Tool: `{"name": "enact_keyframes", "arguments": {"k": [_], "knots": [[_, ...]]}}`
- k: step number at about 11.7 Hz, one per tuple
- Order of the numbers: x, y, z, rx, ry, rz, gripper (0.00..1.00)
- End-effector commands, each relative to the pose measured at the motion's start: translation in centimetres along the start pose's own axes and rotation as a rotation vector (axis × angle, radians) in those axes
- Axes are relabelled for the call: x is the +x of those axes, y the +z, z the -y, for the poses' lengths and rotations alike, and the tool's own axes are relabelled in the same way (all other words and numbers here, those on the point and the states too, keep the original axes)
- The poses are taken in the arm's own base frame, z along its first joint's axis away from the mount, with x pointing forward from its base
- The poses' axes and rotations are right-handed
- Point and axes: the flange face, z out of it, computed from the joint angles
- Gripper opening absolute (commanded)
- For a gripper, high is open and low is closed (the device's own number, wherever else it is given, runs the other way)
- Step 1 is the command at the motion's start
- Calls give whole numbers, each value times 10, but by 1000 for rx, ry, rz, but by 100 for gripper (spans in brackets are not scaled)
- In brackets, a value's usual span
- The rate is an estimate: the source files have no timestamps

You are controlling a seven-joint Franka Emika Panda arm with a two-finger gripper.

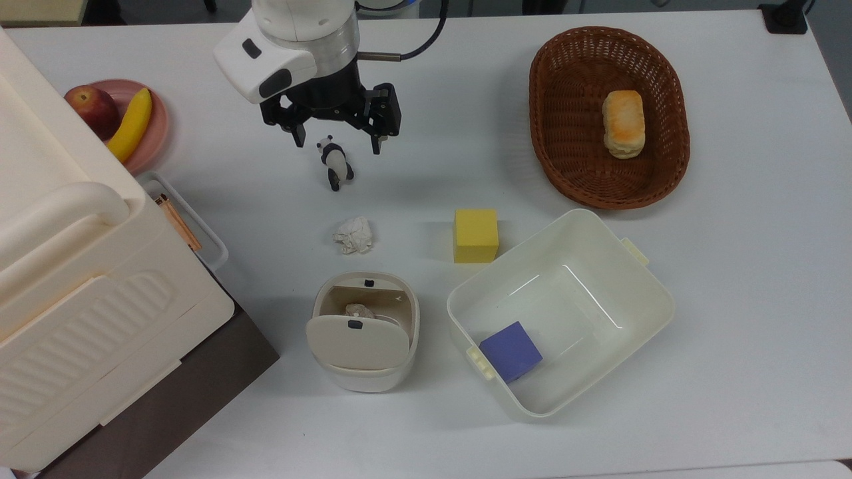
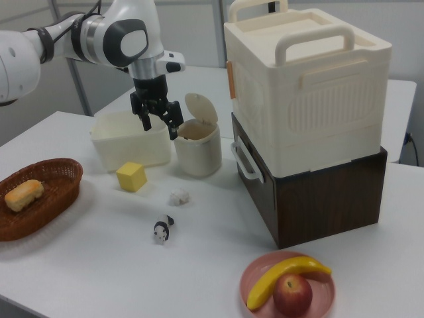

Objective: Grab it up and put it in the trash
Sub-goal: 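Move the open gripper over the white crumpled paper ball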

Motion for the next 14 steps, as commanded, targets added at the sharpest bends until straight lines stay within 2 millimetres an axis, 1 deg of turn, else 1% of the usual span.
{"name": "enact_keyframes", "arguments": {"k": [1, 7, 8, 10, 14], "knots": [[-6, -1, -1, -7, 19, 4, 100], [-7, -1, 1, -9, 15, 10, 100], [-8, 3, 0, -12, 15, 16, 100], [-8, 3, 1, -25, 4, 16, 100], [-8, 4, -1, -25, -11, 21, 100]]}}
